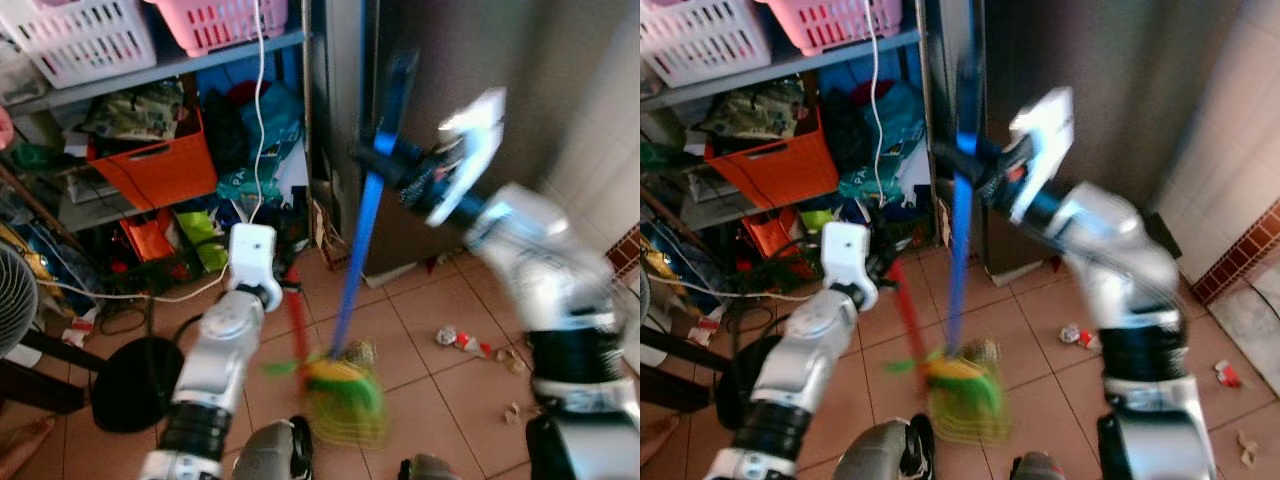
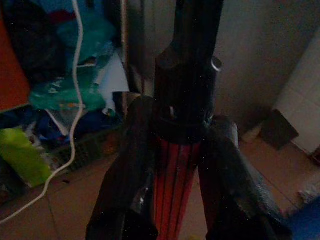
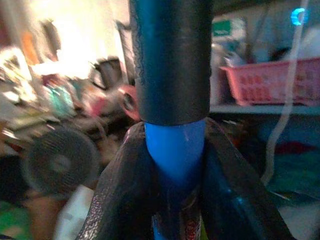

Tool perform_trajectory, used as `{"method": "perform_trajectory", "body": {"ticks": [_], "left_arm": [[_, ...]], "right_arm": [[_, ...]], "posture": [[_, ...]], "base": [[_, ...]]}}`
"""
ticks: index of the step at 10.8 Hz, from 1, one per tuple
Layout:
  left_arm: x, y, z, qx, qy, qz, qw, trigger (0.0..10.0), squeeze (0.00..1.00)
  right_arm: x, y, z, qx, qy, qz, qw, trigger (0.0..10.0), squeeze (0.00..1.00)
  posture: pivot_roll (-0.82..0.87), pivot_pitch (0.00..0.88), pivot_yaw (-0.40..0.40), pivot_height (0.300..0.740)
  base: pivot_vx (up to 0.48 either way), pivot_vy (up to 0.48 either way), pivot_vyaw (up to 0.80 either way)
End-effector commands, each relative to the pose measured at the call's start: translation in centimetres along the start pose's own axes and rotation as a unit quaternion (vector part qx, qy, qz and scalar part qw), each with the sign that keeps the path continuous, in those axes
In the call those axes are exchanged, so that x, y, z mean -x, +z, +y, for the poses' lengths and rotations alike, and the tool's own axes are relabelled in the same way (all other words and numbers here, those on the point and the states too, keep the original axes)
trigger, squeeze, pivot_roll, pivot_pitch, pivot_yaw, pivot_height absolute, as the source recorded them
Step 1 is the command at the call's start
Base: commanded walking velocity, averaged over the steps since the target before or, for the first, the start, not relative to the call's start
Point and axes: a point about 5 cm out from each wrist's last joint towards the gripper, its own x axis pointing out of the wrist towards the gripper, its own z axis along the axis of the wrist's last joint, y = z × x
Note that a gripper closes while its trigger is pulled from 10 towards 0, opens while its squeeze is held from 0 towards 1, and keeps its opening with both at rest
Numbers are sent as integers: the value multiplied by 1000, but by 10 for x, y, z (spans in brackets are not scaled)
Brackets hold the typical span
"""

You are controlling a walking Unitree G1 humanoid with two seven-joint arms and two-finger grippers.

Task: Sweep floor

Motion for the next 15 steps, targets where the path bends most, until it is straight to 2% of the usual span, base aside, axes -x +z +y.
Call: {"method": "perform_trajectory", "body": {"ticks": [1,2,3,4,5,6,8,9,10,11,12,13,14,15], "left_arm": [[-1,6,-6,-1,-17,-15,1000,10000,0],[-2,6,-7,0,-18,-14,1000,10000,0],[-2,7,-8,1,-18,-15,1000,10000,0],[-3,6,-9,3,-16,-15,1000,10000,0],[-2,6,-10,3,-16,-15,1000,10000,0],[-2,5,-10,4,-15,-15,1000,10000,0],[-2,5,-9,2,-12,-14,1000,10000,0],[-1,3,-8,1,-9,-8,1000,10000,0],[-1,2,-8,0,-7,-6,1000,10000,0],[-1,2,-8,-1,-6,-5,1000,10000,0],[-1,2,-7,-1,-5,-4,1000,10000,0],[-1,2,-7,0,-4,-4,1000,10000,0],[-1,2,-7,0,-4,-5,1000,10000,0],[-1,2,-7,-1,-3,-4,1000,10000,0]], "right_arm": [[-2,26,3,-38,44,-57,997,10000,0],[0,35,-4,-33,31,-70,997,10000,0],[2,44,-15,-17,-9,-88,996,10000,0],[4,56,-38,42,-134,-121,983,10000,0],[3,56,-42,94,-190,-121,970,10000,0],[1,46,-40,149,-228,-105,957,10000,0],[6,24,-39,200,-294,-87,931,10000,0],[11,1,-38,218,-322,-67,919,10000,0],[16,-16,-37,222,-333,-48,915,10000,0],[25,-38,-37,239,-354,-21,904,10000,0],[30,-51,-36,239,-372,-8,897,10000,0],[33,-61,-33,234,-379,0,895,10000,0],[32,-70,-29,207,-381,3,901,10000,0],[25,-70,-26,167,-381,-10,909,10000,0]], "posture": [[-69,85,142,740],[-77,86,137,740],[-78,86,133,740],[-80,85,127,740],[-78,84,125,740],[-77,82,123,740],[-72,81,121,740],[-72,80,121,740],[-72,80,121,740],[-72,81,122,740],[-72,84,122,740],[-72,85,122,740],[-72,86,120,740],[-70,88,120,740]], "base": [[0,0,0],[0,0,0],[0,0,0],[0,0,0],[0,0,0],[0,0,0],[0,0,0],[0,0,0],[0,0,0],[0,0,0],[0,0,0],[0,0,0],[0,0,0],[0,0,0]]}}
